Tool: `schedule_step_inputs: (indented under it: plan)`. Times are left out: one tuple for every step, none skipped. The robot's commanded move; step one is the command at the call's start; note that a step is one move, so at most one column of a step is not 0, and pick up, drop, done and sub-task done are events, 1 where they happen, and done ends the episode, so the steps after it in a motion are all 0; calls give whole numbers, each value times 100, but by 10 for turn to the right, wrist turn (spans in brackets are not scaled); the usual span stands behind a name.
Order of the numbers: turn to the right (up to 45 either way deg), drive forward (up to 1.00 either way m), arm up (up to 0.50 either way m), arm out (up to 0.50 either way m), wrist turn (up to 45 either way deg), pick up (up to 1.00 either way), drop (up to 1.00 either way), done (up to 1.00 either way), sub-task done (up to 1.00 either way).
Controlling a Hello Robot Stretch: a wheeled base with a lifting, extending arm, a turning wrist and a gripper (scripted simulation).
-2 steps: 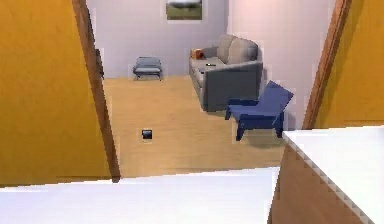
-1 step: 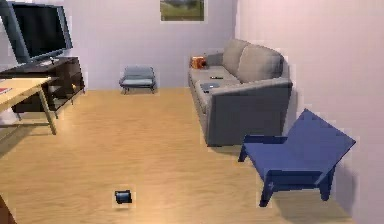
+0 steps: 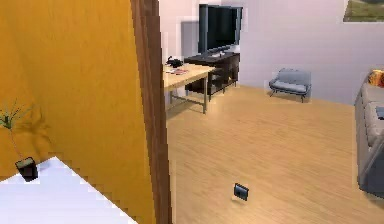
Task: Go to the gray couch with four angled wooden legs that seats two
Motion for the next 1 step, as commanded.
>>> schedule_step_inputs:
  plan:
    - [0, 5, 0, 0, 0, 0, 0, 0, 0]
